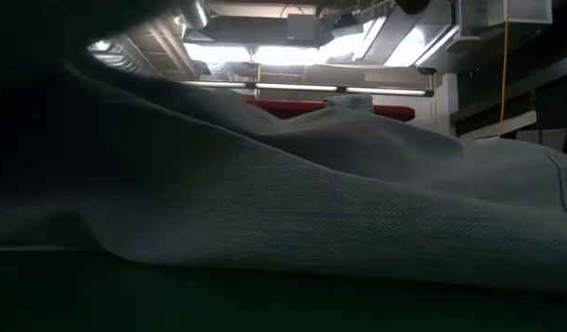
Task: Fold Laundry from Bin
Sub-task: Fold the light blue pants
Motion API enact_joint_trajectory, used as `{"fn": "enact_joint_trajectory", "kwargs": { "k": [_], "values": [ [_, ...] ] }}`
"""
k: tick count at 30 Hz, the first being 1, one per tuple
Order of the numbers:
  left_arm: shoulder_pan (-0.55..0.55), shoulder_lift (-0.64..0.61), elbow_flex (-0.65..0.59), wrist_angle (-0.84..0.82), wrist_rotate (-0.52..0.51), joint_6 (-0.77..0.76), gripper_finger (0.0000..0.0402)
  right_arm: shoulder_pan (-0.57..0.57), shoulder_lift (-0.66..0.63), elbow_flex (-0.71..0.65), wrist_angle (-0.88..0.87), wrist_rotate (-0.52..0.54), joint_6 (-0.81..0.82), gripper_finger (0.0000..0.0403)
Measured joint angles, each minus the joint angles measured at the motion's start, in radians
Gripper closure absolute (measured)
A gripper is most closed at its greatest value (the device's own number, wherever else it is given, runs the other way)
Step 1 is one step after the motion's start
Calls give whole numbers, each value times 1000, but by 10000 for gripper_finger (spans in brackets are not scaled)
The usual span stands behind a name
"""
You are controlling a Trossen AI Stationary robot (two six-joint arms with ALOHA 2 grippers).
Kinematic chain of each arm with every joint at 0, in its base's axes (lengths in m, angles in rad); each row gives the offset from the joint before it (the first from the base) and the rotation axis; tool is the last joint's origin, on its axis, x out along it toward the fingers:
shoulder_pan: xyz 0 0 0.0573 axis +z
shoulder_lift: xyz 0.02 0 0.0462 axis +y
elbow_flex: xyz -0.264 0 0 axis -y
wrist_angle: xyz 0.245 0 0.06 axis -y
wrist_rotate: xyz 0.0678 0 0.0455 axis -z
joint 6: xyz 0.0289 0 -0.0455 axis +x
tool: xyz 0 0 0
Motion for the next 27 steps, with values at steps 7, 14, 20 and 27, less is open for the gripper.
{"fn": "enact_joint_trajectory", "kwargs": {
  "k": [7, 14, 20, 27],
  "values": [
    [-4, 0, 0, 9, -81, 0, 396, 0, 0, 0, -213, 111, 11, 387],
    [-4, 0, 0, 18, -112, -3, 395, 0, 39, 1, -235, 95, 12, 387],
    [-4, 0, 0, 30, -228, -4, 395, 0, 104, 1, -227, 27, 14, 386],
    [-7, 0, 0, 53, -400, -2, 394, -1, 144, 1, -284, 45, 13, 386]
  ]
}}
